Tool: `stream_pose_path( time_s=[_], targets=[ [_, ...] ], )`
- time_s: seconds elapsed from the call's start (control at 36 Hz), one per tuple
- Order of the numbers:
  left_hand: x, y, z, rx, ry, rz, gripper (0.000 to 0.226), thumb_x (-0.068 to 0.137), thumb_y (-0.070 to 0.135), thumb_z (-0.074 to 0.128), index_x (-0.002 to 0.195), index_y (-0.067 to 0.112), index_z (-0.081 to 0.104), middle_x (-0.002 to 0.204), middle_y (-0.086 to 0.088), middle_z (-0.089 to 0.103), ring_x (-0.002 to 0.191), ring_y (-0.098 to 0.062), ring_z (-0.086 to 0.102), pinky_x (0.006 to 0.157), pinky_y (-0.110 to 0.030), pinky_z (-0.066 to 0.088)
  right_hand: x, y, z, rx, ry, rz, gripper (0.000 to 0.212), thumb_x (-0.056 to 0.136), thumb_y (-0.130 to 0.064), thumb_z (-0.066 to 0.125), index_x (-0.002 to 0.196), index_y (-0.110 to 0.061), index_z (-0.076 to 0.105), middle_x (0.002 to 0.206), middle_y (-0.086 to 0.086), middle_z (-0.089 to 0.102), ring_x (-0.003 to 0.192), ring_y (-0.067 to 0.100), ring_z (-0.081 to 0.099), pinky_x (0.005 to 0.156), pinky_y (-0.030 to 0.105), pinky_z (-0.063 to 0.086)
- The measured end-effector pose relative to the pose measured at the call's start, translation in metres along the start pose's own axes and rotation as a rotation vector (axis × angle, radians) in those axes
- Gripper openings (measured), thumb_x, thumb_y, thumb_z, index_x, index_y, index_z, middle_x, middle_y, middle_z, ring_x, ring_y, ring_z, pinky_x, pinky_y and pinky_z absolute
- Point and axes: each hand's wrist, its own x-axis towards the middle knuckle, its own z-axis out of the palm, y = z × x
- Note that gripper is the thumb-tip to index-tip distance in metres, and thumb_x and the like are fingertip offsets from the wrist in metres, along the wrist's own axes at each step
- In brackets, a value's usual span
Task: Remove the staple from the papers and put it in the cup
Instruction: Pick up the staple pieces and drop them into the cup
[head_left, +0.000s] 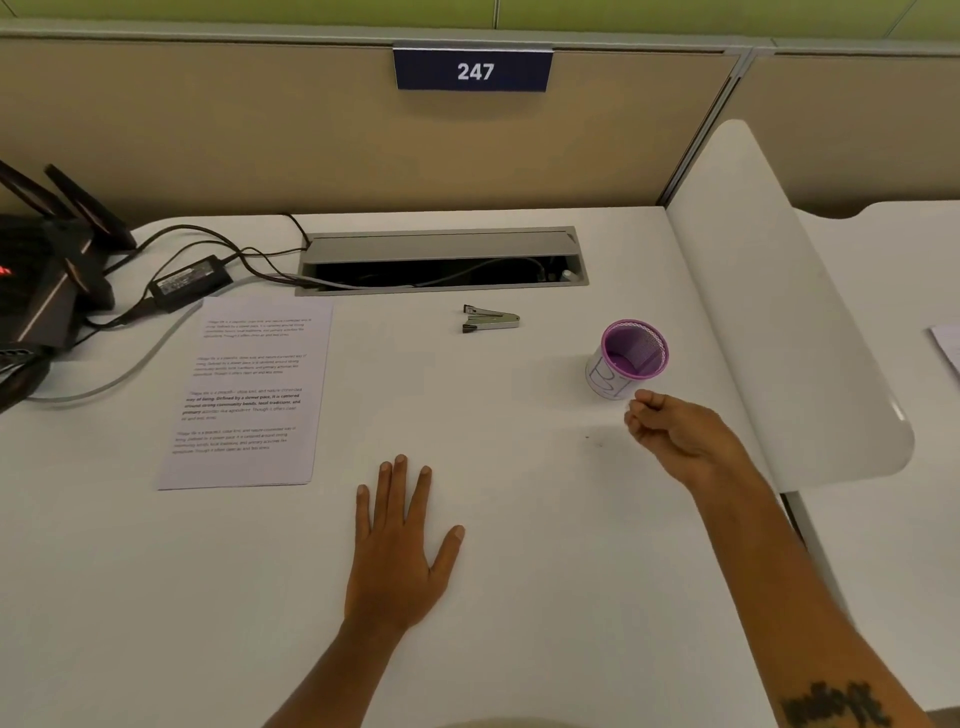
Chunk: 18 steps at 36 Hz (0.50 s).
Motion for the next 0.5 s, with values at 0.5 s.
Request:
stream_pose_path(
  time_s=[0.5],
  targets=[
    [0.001, -0.002, 0.003, 0.007, -0.007, -0.005, 0.085, 0.102, 0.067, 0.037, 0.170, 0.023, 0.010, 0.180, -0.005, -0.002, 0.166, -0.023, -0.007, 0.134, -0.057, 0.011, 0.022, -0.067, 0.029, -0.890, 0.256, -0.612, 0.016, 0.074, -0.004, 0.088, 0.084, -0.012, 0.080, 0.084, 0.007, 0.078, 0.084, 0.026, 0.076, 0.080, 0.043, 0.066]
  ],
)
